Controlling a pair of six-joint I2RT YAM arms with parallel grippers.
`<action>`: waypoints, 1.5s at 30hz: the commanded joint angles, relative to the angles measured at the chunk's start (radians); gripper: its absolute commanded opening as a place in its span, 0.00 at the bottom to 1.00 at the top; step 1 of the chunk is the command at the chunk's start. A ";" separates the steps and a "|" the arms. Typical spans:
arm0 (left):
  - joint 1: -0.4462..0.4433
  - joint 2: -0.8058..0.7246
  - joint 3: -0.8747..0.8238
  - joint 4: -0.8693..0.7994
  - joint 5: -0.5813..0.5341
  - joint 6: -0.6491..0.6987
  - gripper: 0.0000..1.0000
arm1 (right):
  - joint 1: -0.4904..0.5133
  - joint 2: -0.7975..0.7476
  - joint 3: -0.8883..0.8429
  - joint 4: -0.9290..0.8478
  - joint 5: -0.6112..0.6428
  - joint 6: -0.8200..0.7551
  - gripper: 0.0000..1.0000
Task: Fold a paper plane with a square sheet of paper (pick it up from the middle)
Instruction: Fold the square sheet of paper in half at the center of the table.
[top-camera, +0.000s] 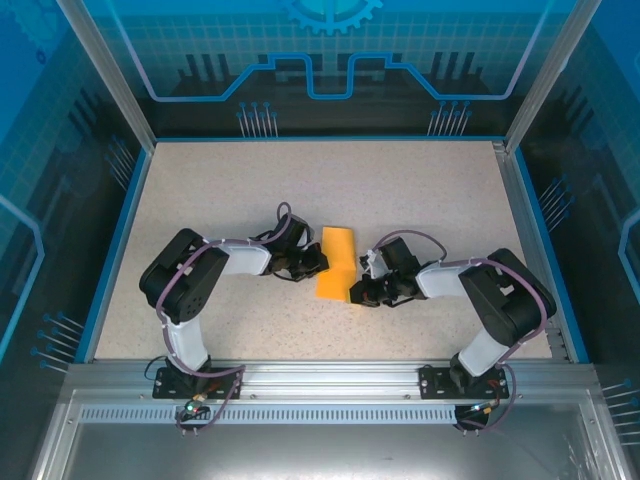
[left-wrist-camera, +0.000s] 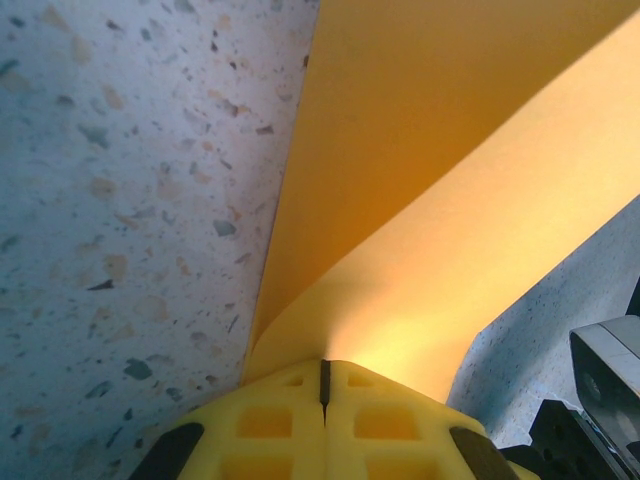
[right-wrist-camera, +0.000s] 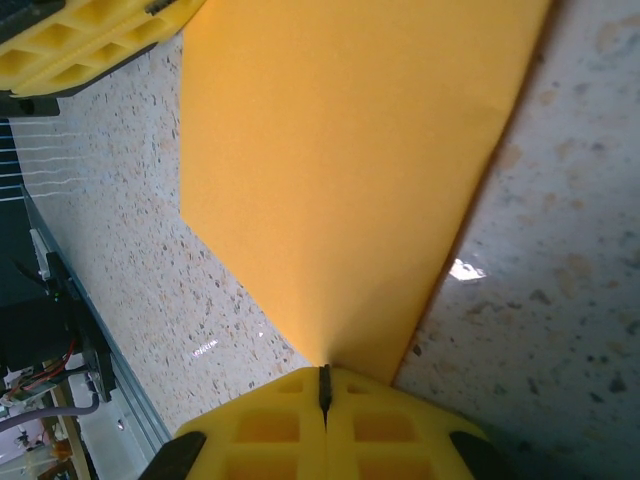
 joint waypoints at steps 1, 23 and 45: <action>-0.009 0.024 -0.009 -0.090 -0.012 0.028 0.00 | 0.003 -0.035 0.004 -0.070 0.006 0.000 0.00; -0.009 0.035 -0.016 -0.084 -0.011 0.024 0.00 | -0.170 0.191 0.360 -0.029 -0.011 -0.011 0.00; -0.009 0.042 -0.014 -0.092 -0.007 0.034 0.00 | -0.198 0.311 0.320 -0.038 0.001 -0.077 0.00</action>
